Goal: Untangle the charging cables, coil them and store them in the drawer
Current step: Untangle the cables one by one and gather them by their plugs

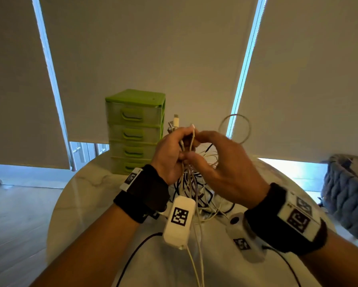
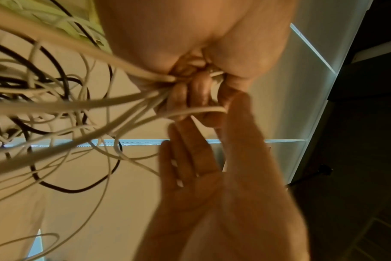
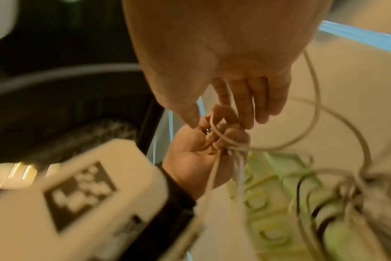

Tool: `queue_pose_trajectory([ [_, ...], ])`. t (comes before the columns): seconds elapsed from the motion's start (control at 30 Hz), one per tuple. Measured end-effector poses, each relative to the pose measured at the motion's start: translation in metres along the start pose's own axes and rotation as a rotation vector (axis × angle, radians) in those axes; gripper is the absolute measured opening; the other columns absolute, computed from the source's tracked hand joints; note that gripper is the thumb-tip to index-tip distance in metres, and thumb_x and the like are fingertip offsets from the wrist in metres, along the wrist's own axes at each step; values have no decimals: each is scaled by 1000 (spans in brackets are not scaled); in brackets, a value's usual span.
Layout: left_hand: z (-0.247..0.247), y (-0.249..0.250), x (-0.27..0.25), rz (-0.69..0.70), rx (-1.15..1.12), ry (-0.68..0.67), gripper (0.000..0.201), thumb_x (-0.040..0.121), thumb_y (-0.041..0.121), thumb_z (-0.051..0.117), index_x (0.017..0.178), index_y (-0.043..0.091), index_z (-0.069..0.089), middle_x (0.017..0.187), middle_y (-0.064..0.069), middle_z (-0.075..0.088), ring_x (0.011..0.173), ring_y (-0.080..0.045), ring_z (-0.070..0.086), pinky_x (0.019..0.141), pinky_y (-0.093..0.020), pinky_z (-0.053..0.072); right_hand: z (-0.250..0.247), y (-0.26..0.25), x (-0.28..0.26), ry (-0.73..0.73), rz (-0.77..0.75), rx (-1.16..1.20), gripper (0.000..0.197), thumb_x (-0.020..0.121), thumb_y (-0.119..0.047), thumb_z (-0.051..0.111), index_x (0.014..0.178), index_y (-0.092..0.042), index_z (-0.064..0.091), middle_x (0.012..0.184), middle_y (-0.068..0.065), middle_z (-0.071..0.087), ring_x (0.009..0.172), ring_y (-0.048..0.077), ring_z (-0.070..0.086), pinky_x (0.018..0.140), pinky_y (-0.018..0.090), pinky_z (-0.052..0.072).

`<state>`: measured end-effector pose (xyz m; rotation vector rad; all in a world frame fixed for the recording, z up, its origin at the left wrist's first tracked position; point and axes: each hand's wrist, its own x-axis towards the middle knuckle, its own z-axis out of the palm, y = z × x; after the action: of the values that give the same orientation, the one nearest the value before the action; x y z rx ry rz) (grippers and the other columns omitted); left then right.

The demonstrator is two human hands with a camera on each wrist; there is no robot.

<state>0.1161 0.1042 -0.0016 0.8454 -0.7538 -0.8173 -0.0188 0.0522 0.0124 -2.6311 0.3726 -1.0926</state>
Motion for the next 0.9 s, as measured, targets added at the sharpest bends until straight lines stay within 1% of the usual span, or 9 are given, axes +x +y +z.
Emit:
queue_pose_trajectory([
  [0.07,0,5,2,-1,-26,4,21,98,25,46,89,13,61,64,2,57,60,-12,42,53,-24,31,8,0,1,-128,147,294,52,92,-41,58,137,-28,37,105,-22,59,93,-10,60,78,14,50],
  [0.1,0,7,3,-1,-38,5,21,98,24,44,91,14,60,64,2,57,60,-11,39,51,-23,28,10,2,1,-155,213,387,55,92,-37,59,140,-28,32,100,-17,64,88,-6,65,75,18,55],
  [0.2,1,9,-1,-24,-116,-6,20,99,25,42,92,14,57,57,5,46,49,-7,34,45,-21,23,10,5,-3,-269,170,324,47,97,-30,53,140,-28,34,79,1,70,73,16,67,72,40,56],
  [0.27,0,10,-4,-47,-195,-14,23,100,26,41,87,14,55,51,7,35,46,-7,30,42,-19,23,9,9,-7,-291,88,233,45,97,-27,53,140,-25,39,73,-2,66,70,14,62,70,32,52],
  [0.4,-9,14,-3,-38,-300,-23,25,102,31,38,87,16,51,47,8,29,46,-9,36,47,-20,37,1,14,-16,-262,-87,-66,40,92,-27,62,132,-23,56,104,-6,67,86,4,59,75,13,46],
  [0.5,-18,24,-4,1,-334,-23,26,103,34,36,86,20,50,47,8,27,40,-6,32,43,-18,37,-14,25,-23,-265,-165,-283,36,90,-23,65,126,-21,61,119,-5,60,93,12,62,78,22,50],
  [0.63,-44,46,-2,106,-210,80,39,98,49,38,71,22,43,44,8,23,35,-3,20,35,-16,18,-57,65,-12,-155,-61,-397,12,88,-19,65,97,-16,73,86,-1,71,68,16,65,66,24,46],
  [0.73,-52,43,1,93,-9,173,49,84,57,51,54,24,30,43,9,22,35,-5,18,35,-19,15,-86,89,1,-63,107,-182,14,91,-24,62,84,-15,71,71,-1,69,66,19,64,67,35,52],
  [0.9,-18,4,4,-38,392,150,40,94,43,56,61,21,49,53,6,31,39,-7,21,37,-20,16,-53,54,19,-164,148,210,15,94,-26,56,99,-29,70,89,-5,73,77,10,69,72,27,59],
])
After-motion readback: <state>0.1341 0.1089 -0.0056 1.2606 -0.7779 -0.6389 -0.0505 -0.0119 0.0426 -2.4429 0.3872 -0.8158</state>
